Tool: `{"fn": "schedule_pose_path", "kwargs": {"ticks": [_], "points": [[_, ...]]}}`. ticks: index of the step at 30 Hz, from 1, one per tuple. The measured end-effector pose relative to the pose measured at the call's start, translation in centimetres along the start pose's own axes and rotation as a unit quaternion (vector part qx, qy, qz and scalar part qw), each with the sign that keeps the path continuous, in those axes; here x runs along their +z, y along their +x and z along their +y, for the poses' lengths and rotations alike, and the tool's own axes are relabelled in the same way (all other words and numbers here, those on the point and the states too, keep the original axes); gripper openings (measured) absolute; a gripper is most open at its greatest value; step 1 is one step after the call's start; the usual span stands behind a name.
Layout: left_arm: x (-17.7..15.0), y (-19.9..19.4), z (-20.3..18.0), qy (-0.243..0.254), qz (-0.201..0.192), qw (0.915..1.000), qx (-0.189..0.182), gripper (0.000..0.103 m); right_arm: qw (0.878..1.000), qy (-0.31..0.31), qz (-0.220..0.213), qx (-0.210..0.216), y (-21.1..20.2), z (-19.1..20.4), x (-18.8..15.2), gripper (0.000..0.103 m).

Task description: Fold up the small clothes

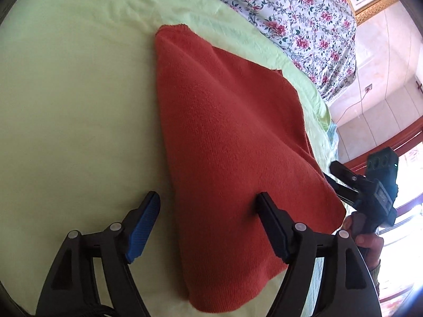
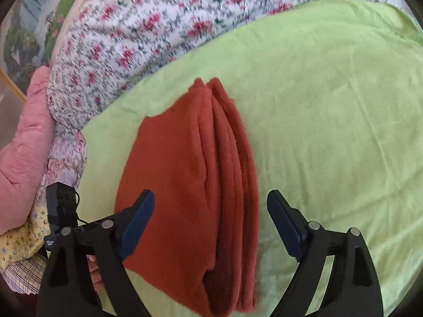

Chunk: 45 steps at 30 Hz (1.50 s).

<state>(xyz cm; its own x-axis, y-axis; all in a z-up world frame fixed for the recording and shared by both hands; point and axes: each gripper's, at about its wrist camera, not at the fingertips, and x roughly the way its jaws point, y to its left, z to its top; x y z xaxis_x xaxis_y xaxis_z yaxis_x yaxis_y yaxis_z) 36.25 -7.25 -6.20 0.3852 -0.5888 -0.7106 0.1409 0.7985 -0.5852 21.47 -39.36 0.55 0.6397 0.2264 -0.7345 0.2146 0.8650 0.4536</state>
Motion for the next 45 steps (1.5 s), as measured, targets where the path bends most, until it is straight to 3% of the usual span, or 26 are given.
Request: {"fn": "schedule_pose_path", "kwargs": {"ticks": [3,4,5,6,8,12,16,23,28,33,37,40,43,45], "points": [[0.4,1.4,-0.5,0.011,0.003,0.9998,-0.015,0.075,0.999,0.007,0.033,0.000,2.3,-0.7,0.2,0.082],[0.5,1.8,-0.7,0.014,0.004,0.9997,-0.019,0.067,0.999,0.008,0.052,0.010,3.4,-0.8,-0.1,0.075],[0.6,2.3,-0.9,0.019,0.009,0.9997,-0.016,0.055,0.998,0.010,0.064,0.020,4.0,-0.8,-0.4,0.055],[0.6,2.7,-1.1,0.024,0.012,0.9996,-0.009,0.052,0.997,0.018,0.070,0.036,4.4,-0.9,-0.7,0.045],[0.6,2.3,-1.7,0.039,0.005,0.9992,-0.003,0.037,0.997,0.032,0.062,0.046,4.1,-0.9,-1.2,0.035],[-0.3,-1.7,-2.8,0.066,-0.025,0.9975,-0.003,0.032,0.996,0.040,0.030,0.077,2.1,1.2,-2.5,0.026],[-2.5,-7.8,-2.5,0.095,-0.063,0.9934,0.012,0.031,0.993,0.017,0.020,0.119,0.8,5.5,-4.9,0.025],[-7.7,-17.1,2.6,0.084,-0.096,0.9902,0.058,0.031,0.980,-0.016,0.024,0.195,2.7,12.9,-10.3,0.025],[-10.8,-19.7,5.9,0.070,-0.108,0.9888,0.076,0.031,0.973,-0.015,0.058,0.221,5.9,15.8,-13.7,0.025],[-13.1,-18.9,9.7,0.036,-0.090,0.9923,0.078,0.032,0.977,-0.025,0.075,0.198,7.4,16.5,-15.3,0.024],[-13.8,-18.0,10.8,0.021,-0.087,0.9928,0.080,0.044,0.981,-0.004,0.088,0.175,8.1,15.0,-16.0,0.025],[-14.3,-17.7,11.7,-0.006,-0.084,0.9923,0.091,0.062,0.982,0.013,0.085,0.169,7.9,14.2,-16.3,0.033],[-14.8,-18.4,12.3,-0.024,-0.085,0.9926,0.084,0.063,0.987,0.002,0.081,0.140,7.3,14.8,-16.3,0.044],[-15.0,-19.3,12.3,-0.031,-0.094,0.9910,0.091,0.063,0.991,-0.009,0.078,0.112,6.4,15.3,-16.0,0.047]]}}
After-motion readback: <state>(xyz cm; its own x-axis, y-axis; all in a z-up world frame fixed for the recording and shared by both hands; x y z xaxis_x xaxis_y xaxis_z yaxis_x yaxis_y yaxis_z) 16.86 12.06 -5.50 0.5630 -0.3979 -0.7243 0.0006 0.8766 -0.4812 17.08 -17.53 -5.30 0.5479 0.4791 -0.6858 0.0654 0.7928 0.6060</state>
